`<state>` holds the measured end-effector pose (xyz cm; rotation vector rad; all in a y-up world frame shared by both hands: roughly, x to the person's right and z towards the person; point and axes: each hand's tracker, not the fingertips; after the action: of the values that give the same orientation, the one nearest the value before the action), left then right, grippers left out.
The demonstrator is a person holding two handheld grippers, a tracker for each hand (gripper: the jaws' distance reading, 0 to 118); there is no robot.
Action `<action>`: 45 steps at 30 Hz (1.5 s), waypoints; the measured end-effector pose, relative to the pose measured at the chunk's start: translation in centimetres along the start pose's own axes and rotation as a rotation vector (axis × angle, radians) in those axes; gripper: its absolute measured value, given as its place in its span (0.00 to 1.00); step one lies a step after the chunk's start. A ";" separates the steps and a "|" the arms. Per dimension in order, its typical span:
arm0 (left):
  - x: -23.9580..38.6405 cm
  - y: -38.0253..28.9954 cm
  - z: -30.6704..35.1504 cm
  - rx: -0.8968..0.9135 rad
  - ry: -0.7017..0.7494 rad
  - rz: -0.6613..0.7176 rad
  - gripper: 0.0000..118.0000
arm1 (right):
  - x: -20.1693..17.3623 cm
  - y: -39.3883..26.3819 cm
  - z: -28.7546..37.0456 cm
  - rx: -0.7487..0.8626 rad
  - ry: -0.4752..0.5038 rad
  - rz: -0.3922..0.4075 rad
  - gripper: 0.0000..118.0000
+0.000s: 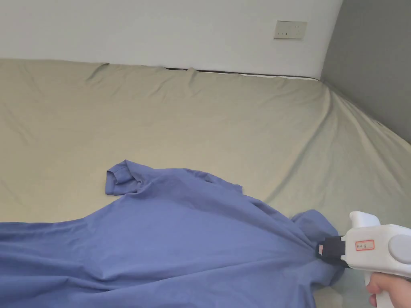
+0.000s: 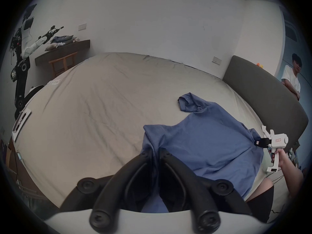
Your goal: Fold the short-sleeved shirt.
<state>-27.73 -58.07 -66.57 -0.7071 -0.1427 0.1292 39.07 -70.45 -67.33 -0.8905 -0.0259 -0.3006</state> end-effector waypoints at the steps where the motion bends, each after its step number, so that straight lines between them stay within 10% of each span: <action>1: -0.3 0.0 -0.1 0.003 0.004 0.007 0.06 | 0.0 0.0 0.4 -0.012 -0.011 0.019 0.17; 16: -0.4 8.0 10.2 0.329 0.086 0.033 0.06 | -6.5 5.8 18.4 0.390 0.128 0.194 0.15; 26: 0.9 19.5 12.4 0.570 0.145 -0.108 0.06 | -12.0 16.0 26.4 0.701 -0.036 0.319 0.15; 34: 5.9 27.9 8.2 0.645 0.216 -0.189 0.06 | -14.7 27.0 26.3 0.875 -0.073 0.095 0.15; 45: 7.2 31.3 -5.6 0.630 0.241 -0.256 0.05 | -13.7 32.7 15.5 0.887 -0.226 0.118 0.15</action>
<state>-21.87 -36.83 -90.61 -0.0691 0.0425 -0.1542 36.33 -35.86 -84.41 -0.0380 -0.2931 -0.0538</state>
